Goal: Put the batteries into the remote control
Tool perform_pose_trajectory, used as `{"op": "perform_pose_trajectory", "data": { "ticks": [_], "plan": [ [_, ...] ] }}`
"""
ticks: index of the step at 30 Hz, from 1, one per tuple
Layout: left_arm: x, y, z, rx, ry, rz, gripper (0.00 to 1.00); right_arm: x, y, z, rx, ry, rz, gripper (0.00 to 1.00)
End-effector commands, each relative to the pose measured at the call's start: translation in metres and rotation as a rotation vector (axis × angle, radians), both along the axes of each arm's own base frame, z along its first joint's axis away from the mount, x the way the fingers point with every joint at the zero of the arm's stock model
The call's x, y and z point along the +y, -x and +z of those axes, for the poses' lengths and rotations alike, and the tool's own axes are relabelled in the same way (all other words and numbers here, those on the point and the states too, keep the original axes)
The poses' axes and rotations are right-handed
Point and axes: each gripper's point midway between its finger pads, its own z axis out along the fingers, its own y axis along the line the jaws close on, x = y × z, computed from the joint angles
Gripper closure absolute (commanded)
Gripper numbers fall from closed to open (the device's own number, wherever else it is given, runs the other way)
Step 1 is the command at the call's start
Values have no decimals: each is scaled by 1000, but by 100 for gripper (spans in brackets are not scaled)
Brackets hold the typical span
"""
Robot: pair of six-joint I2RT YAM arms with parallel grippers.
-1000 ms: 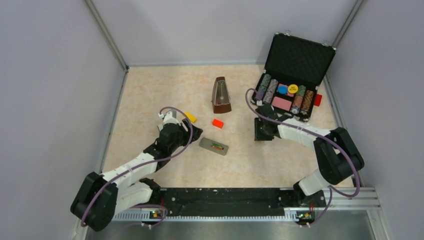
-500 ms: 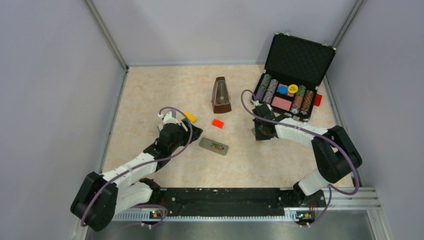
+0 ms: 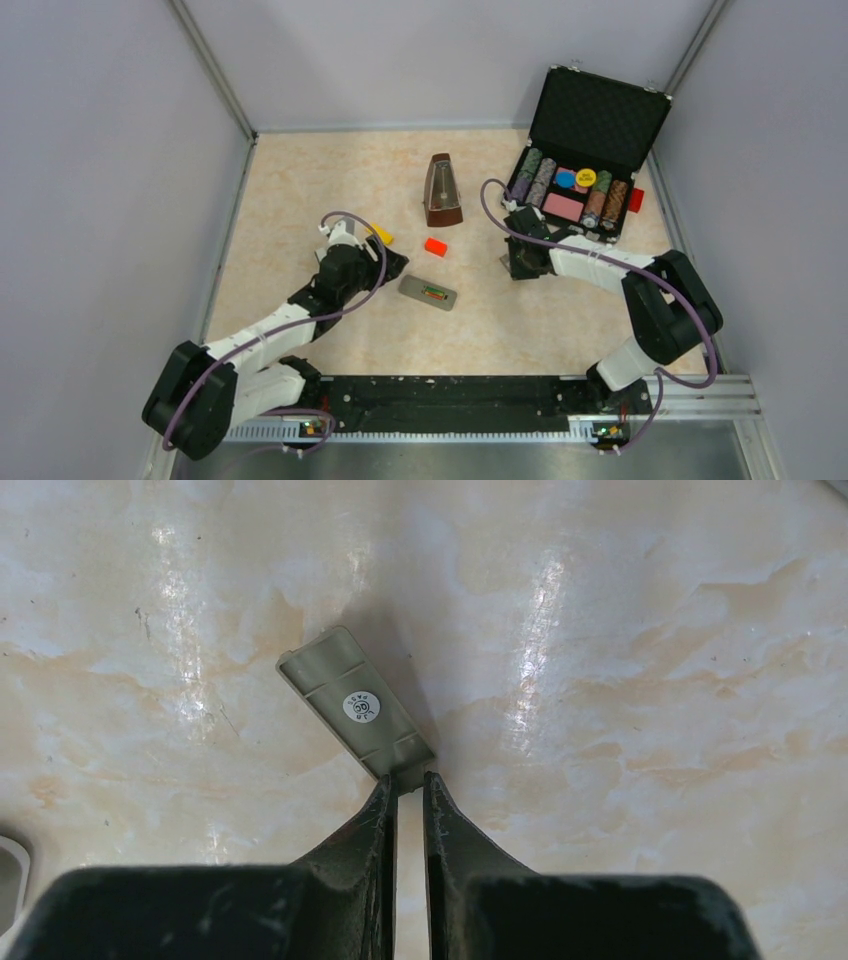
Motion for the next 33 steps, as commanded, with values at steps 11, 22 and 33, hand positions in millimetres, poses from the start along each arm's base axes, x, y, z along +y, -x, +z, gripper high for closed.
{"op": "perform_pose_trajectory", "data": {
  "ticks": [11,22,33],
  "plan": [
    [-80,-16,48,-111,150,-358,31,51,-4,54,-87,-241,179,100],
    [-147,-27,45,-38,206,-564,31,86,10,84,-121,-447,280,100],
    [-168,-27,34,29,208,-618,39,98,15,91,-117,-509,326,100]
  ]
}}
